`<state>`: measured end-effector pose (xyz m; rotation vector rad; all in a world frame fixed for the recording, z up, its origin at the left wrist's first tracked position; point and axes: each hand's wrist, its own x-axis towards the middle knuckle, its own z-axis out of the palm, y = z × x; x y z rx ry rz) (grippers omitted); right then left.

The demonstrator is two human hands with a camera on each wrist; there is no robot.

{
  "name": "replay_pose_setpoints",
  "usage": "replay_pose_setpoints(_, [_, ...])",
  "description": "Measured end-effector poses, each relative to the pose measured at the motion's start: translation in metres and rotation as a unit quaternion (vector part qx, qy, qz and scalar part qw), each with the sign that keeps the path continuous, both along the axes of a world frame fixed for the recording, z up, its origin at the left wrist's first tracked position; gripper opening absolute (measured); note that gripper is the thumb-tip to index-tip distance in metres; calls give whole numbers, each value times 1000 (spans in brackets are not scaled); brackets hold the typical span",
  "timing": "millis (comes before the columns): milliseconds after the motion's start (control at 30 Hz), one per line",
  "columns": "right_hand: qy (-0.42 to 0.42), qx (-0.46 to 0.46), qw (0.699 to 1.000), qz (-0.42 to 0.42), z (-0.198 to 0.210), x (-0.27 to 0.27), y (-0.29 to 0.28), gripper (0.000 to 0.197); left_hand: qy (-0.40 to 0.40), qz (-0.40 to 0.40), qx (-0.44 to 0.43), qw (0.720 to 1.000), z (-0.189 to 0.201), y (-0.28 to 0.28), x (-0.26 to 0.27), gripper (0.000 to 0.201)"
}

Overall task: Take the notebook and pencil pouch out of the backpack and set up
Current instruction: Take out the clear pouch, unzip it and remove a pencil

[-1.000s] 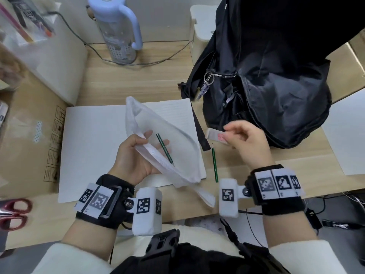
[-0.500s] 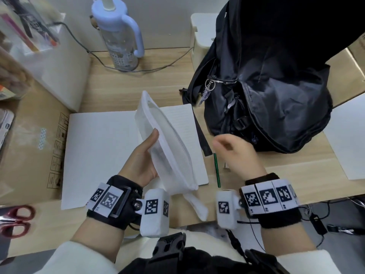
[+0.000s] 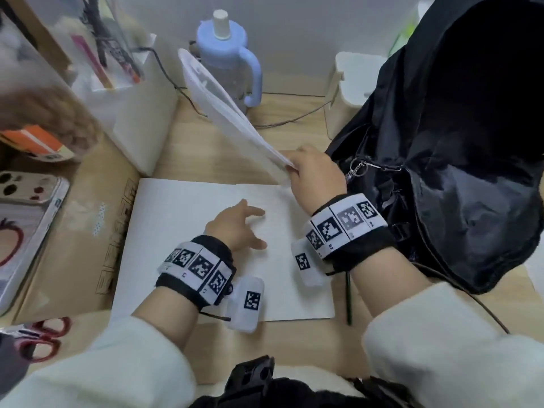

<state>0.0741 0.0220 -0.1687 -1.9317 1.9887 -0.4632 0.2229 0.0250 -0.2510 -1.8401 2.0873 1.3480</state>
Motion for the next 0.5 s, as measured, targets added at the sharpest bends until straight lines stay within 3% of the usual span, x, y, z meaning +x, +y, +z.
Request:
replay_pose_setpoints(67, [16,6,1000,20,-10,4,-27,42,-116,-50,-103,987,-1,-1,3,80])
replay_pose_setpoints(133, [73,33,996,43,-23,6,-48,48,-165,-93,-113,975,-10,2,10,97])
replay_pose_setpoints(233, [161,103,978,82,-50,9,-67,52,-161,-95,-48,981,-27,5,21,113])
replay_pose_setpoints(333, [149,151,975,69,-76,4,-68,50,-146,-102,-32,983,-34,14,26,115])
replay_pose_setpoints(500, [173,217,953,119,-84,-6,-56,87,-145,-109,-28,983,-34,21,25,115])
